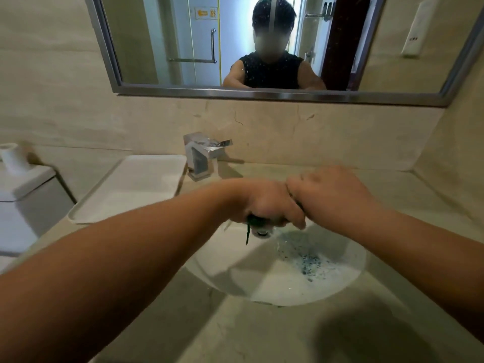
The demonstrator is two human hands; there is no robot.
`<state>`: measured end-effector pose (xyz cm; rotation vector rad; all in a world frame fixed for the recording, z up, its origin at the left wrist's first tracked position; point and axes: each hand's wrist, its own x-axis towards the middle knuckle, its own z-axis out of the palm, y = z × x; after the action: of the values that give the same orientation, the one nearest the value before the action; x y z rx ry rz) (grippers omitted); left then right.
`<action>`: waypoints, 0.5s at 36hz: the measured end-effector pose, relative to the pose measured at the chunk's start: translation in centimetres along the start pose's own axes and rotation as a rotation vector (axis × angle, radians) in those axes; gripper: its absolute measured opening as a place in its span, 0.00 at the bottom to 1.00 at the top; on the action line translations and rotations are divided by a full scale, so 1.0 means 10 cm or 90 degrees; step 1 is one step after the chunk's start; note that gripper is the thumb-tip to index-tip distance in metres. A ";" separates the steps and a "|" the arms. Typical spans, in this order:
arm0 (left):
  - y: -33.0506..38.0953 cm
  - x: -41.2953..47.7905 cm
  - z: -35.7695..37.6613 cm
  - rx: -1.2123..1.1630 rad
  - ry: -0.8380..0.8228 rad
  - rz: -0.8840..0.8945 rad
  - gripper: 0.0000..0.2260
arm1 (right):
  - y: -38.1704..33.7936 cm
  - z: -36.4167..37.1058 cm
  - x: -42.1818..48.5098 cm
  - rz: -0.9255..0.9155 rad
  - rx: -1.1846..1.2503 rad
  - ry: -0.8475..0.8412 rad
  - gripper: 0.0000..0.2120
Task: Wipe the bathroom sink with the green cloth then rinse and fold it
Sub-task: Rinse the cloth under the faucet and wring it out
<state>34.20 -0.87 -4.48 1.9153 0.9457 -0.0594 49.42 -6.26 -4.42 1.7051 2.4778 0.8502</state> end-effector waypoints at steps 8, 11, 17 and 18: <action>-0.27 0.30 0.39 0.468 0.222 0.012 0.09 | -0.23 0.23 0.08 0.121 0.107 -0.360 0.08; -0.32 0.32 0.37 0.496 0.239 0.049 0.07 | -0.16 0.25 0.13 0.124 0.214 -0.424 0.09; -0.38 0.31 0.34 0.541 0.269 0.084 0.13 | -0.09 0.38 0.14 0.218 0.529 -0.492 0.13; -0.41 0.32 0.34 0.548 0.270 0.081 0.13 | -0.09 0.42 0.14 0.231 0.565 -0.512 0.13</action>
<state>34.99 -0.68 -10.67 2.8573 1.1873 0.0243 49.36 -3.47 -8.00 2.1007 2.0321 -0.9636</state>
